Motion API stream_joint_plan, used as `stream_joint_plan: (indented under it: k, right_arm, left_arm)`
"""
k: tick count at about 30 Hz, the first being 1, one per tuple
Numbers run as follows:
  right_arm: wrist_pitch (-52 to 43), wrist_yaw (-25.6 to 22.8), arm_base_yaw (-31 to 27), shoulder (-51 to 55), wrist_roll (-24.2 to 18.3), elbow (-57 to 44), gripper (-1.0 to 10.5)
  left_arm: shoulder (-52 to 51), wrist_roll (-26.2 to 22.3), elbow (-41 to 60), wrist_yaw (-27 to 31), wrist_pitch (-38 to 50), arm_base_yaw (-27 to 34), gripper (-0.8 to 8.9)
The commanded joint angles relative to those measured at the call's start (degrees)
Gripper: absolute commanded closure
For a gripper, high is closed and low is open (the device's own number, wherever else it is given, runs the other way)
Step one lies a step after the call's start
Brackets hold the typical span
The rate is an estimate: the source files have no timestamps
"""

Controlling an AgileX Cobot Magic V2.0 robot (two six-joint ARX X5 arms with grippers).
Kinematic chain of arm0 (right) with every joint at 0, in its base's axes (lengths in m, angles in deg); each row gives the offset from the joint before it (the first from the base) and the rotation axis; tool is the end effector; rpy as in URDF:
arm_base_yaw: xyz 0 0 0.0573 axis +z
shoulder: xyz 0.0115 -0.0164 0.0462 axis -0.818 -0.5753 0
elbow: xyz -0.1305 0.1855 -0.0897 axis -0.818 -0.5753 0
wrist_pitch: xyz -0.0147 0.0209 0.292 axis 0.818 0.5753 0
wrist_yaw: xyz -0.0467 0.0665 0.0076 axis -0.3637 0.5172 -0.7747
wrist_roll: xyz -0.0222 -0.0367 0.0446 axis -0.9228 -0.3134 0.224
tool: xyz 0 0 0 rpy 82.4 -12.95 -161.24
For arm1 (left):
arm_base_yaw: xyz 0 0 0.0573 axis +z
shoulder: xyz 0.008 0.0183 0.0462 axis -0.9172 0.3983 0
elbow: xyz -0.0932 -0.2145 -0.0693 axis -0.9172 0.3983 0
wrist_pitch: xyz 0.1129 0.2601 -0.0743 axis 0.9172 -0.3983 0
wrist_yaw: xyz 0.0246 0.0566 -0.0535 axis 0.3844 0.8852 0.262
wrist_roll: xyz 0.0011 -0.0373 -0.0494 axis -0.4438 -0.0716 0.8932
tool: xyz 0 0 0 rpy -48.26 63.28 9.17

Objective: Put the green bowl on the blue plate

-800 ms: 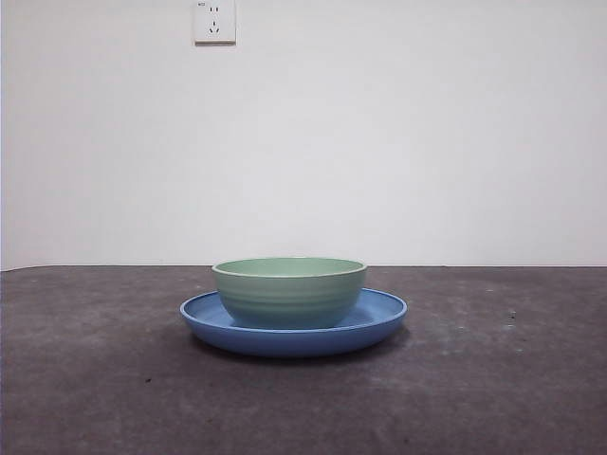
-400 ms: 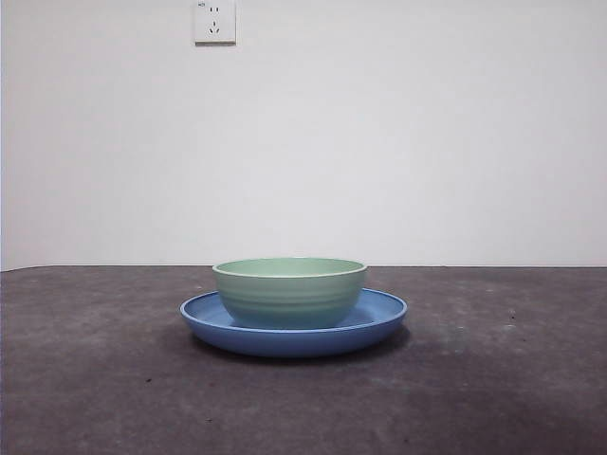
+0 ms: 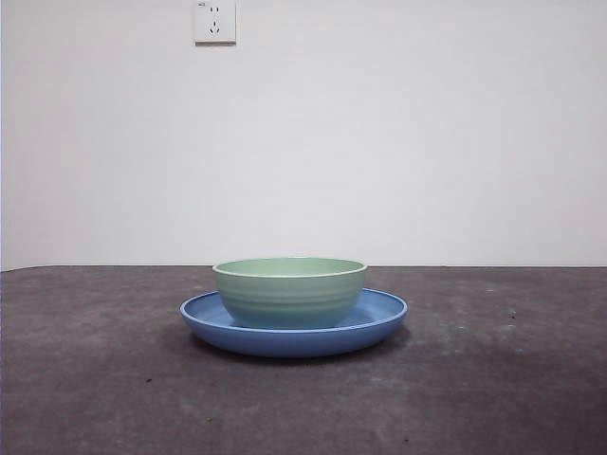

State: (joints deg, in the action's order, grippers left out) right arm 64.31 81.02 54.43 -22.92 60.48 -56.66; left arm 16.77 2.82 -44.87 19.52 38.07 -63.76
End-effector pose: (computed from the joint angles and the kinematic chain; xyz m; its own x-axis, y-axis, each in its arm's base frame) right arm 0.1675 0.0072 0.1813 0.9791 0.1964 -0.0531 -0.1959 0.9805 0.0151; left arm 0.1695 0.0062 0.1562 0.9887 0.0001 -0.1500 0.0073 0.9988 0.0493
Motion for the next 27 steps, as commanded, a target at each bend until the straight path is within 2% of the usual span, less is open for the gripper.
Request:
stream_joint_plan:
  k: [1, 8, 27]
  right_arm:
    - [-0.8, -0.3, -0.1, 1.0, 0.5, -2.1, 9.4]
    - [3.0, -1.4, -0.2, 1.1, 1.7, -4.3, 9.4]
    - [2.3, -1.3, -0.2, 1.1, 2.1, -4.3, 9.4]
  left_arm:
    - [-0.1, 0.6, 1.2, 0.2, -0.5, 0.1, 8.05]
    - [-0.1, 0.5, 1.2, 0.2, -0.5, 0.1, 8.05]
    - [-0.1, 0.5, 1.2, 0.2, -0.5, 0.1, 8.05]
